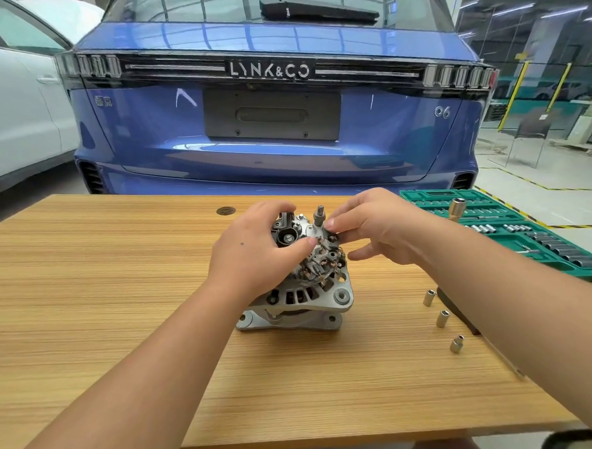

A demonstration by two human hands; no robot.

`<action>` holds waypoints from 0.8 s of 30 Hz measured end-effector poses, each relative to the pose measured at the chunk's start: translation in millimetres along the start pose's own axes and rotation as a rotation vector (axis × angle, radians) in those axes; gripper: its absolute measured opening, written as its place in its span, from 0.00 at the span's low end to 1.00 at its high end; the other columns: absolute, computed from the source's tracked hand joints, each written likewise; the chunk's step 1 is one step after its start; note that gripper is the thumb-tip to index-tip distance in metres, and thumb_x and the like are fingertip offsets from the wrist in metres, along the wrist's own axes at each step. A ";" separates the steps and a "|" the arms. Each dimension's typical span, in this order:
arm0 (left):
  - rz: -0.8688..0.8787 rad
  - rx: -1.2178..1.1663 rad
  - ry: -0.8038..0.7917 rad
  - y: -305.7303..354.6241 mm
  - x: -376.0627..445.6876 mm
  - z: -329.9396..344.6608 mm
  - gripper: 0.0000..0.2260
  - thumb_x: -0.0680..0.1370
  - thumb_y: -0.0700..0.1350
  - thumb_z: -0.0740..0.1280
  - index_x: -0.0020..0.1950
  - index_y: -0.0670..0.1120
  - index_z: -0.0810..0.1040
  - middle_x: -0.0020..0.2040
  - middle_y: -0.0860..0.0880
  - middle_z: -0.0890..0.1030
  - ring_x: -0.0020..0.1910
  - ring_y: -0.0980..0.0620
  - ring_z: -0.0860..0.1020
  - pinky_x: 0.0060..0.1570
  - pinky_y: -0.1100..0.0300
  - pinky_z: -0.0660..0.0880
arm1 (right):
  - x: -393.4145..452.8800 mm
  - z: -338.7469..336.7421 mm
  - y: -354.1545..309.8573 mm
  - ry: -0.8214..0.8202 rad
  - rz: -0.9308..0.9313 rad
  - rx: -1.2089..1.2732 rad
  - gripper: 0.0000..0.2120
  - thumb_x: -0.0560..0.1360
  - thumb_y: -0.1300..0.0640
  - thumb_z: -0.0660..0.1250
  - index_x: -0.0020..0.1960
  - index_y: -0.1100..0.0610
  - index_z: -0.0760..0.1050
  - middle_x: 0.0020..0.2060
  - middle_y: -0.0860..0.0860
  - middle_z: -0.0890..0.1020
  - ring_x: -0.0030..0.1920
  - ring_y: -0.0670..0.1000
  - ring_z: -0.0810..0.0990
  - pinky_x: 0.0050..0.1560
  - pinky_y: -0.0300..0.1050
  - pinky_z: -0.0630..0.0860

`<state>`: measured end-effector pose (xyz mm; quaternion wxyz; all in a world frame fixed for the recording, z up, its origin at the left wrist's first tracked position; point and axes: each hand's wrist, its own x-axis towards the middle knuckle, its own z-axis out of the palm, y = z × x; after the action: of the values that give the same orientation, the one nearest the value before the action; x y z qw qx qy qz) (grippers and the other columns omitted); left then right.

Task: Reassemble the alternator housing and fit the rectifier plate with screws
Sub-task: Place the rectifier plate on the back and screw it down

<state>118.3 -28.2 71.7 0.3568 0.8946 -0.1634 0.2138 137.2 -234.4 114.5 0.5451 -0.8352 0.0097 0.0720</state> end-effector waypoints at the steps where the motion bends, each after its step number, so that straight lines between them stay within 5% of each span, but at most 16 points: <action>1: 0.001 0.004 -0.001 0.0 0.0 0.0 0.24 0.75 0.62 0.72 0.69 0.59 0.75 0.66 0.60 0.76 0.65 0.56 0.74 0.60 0.47 0.76 | -0.1 1.4 -0.8 0.005 0.000 -0.016 0.07 0.73 0.60 0.76 0.51 0.57 0.83 0.43 0.50 0.88 0.47 0.51 0.87 0.52 0.58 0.81; 17: -0.007 -0.003 -0.002 1.0 -0.2 1.0 0.25 0.74 0.63 0.72 0.69 0.58 0.75 0.66 0.60 0.76 0.64 0.57 0.73 0.56 0.52 0.73 | -3.1 3.3 -2.3 0.027 0.022 0.014 0.08 0.73 0.61 0.77 0.51 0.58 0.83 0.43 0.51 0.88 0.44 0.50 0.88 0.54 0.60 0.81; 21: -0.033 -0.091 0.003 1.2 0.0 0.9 0.26 0.75 0.67 0.62 0.69 0.58 0.75 0.65 0.61 0.77 0.63 0.58 0.74 0.55 0.53 0.74 | -5.6 5.9 0.2 0.033 0.032 0.061 0.08 0.73 0.60 0.77 0.51 0.57 0.82 0.43 0.50 0.88 0.46 0.50 0.88 0.55 0.60 0.80; 24: -0.146 -0.354 0.059 -1.3 1.5 -1.9 0.19 0.77 0.66 0.55 0.59 0.60 0.77 0.56 0.61 0.80 0.57 0.59 0.77 0.51 0.55 0.73 | -7.7 10.3 4.8 0.076 0.043 0.144 0.08 0.72 0.60 0.77 0.50 0.56 0.82 0.43 0.49 0.88 0.49 0.52 0.87 0.57 0.61 0.80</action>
<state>119.7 -26.2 73.0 0.5278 0.8207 -0.1226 0.1812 128.0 -227.5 107.0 0.6014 -0.7955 0.0532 0.0511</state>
